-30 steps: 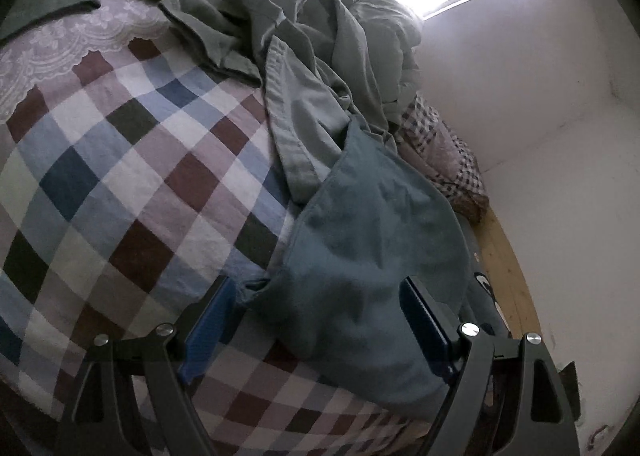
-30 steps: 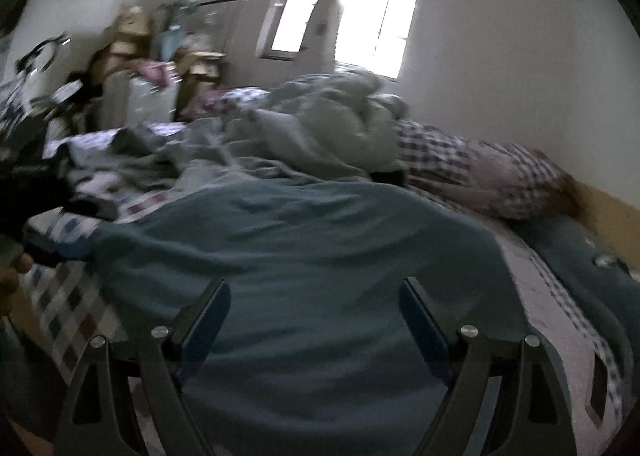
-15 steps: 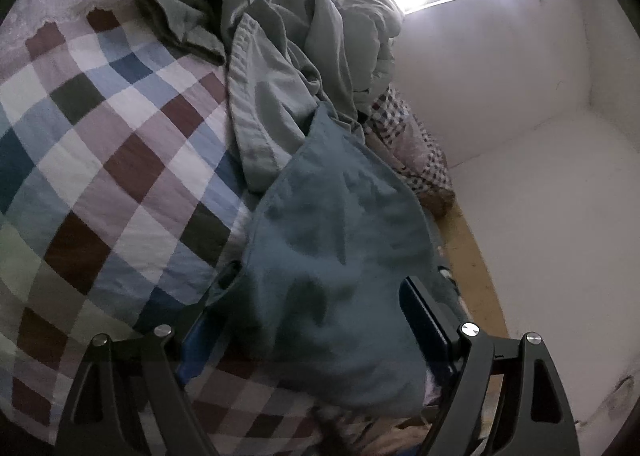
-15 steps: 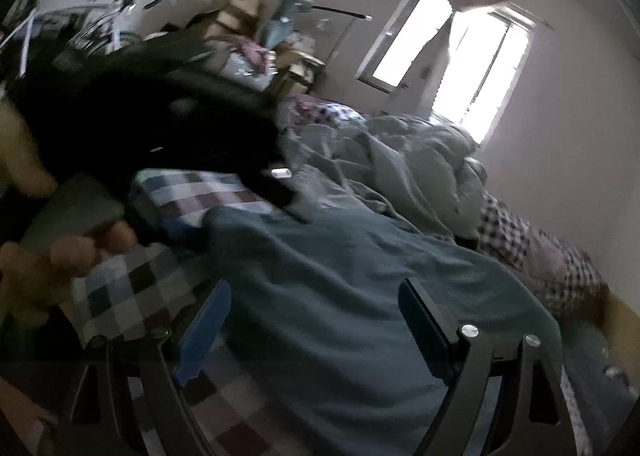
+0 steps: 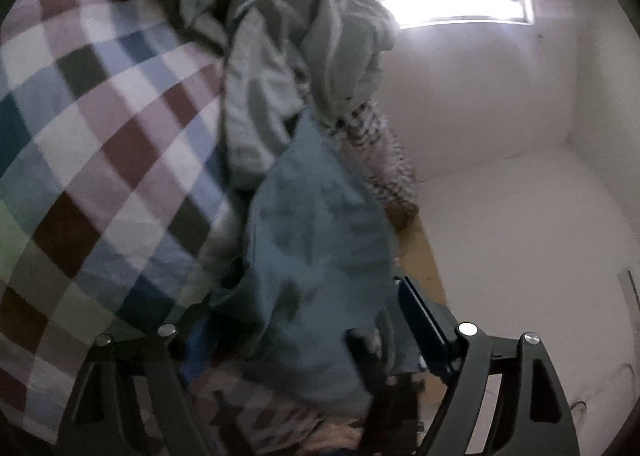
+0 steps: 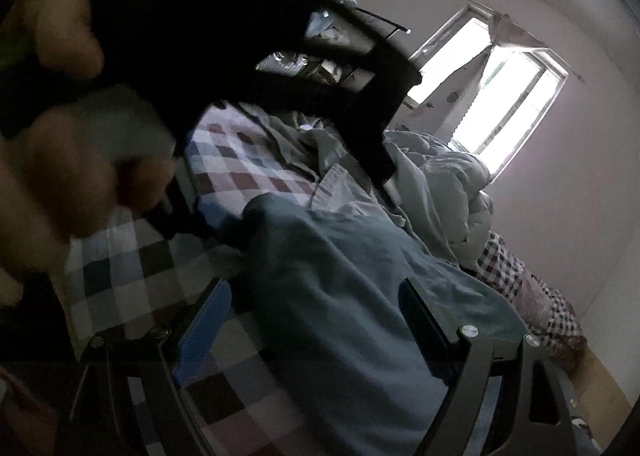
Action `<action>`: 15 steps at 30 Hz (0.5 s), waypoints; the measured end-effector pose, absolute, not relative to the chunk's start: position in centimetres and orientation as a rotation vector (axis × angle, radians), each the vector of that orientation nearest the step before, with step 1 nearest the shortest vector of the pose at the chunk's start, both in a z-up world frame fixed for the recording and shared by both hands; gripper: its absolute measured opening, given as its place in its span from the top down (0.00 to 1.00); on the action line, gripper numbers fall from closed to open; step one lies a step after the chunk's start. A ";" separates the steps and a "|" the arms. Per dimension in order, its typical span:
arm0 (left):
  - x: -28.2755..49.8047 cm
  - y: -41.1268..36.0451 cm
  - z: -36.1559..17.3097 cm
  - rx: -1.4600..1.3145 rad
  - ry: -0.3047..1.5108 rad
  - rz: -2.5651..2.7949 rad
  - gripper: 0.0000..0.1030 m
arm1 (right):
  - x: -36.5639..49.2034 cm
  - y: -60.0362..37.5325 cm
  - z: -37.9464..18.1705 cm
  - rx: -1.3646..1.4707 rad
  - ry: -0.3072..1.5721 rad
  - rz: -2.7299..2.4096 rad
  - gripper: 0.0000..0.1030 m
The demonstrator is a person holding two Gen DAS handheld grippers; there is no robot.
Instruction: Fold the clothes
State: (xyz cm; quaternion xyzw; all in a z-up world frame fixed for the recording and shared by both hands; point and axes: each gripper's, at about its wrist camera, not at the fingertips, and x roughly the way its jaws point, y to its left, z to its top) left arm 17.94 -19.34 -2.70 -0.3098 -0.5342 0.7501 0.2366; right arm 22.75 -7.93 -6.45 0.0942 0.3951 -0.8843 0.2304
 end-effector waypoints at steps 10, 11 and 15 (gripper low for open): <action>17.8 -19.7 -2.8 -0.908 -1.446 2.137 0.59 | 22.3 -8.7 -6.9 0.292 1.072 -2.410 0.14; 17.8 -19.7 -2.9 -0.921 -1.441 2.146 0.61 | 22.1 -8.6 -6.9 0.299 1.065 -2.413 0.14; 18.1 -19.9 -3.2 -0.940 -1.432 2.171 0.78 | 21.5 -8.4 -6.6 0.324 1.035 -2.421 0.14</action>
